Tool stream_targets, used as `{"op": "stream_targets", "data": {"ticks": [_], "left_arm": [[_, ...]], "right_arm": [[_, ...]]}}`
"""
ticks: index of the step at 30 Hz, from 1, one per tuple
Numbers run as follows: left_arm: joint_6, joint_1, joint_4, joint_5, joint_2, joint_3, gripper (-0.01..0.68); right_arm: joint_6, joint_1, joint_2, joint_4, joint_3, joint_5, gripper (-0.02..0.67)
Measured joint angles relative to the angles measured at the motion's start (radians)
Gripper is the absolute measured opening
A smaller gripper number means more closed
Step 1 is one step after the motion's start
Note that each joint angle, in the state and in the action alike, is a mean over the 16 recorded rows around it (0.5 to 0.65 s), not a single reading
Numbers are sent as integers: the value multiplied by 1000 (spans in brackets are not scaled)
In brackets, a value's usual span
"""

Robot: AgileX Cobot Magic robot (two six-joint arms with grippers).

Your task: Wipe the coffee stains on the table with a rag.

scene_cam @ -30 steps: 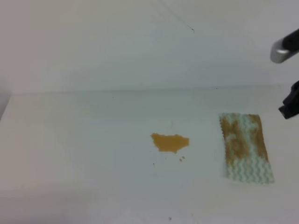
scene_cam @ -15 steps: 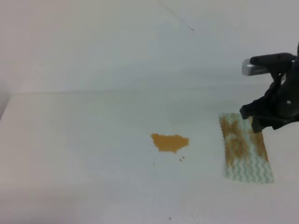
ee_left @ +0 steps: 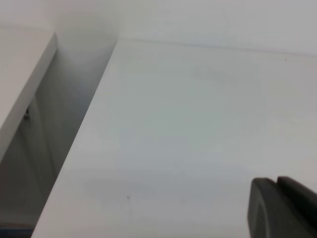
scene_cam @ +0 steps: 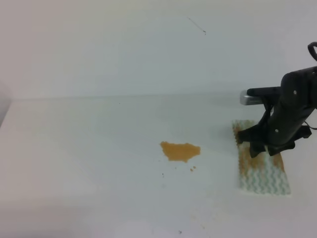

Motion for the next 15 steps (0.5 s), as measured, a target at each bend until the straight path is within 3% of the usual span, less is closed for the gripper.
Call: {"op": "stream_targets", "data": {"ticks": [8,15], "left_arm": [[0,0,0,1,0,0,-1],[0,0,0,0,0,0,-1]], "right_arm": [[9,0,69,-1,-2,-43,345],[11,-1,92,-12,-8,-51,219]]}}
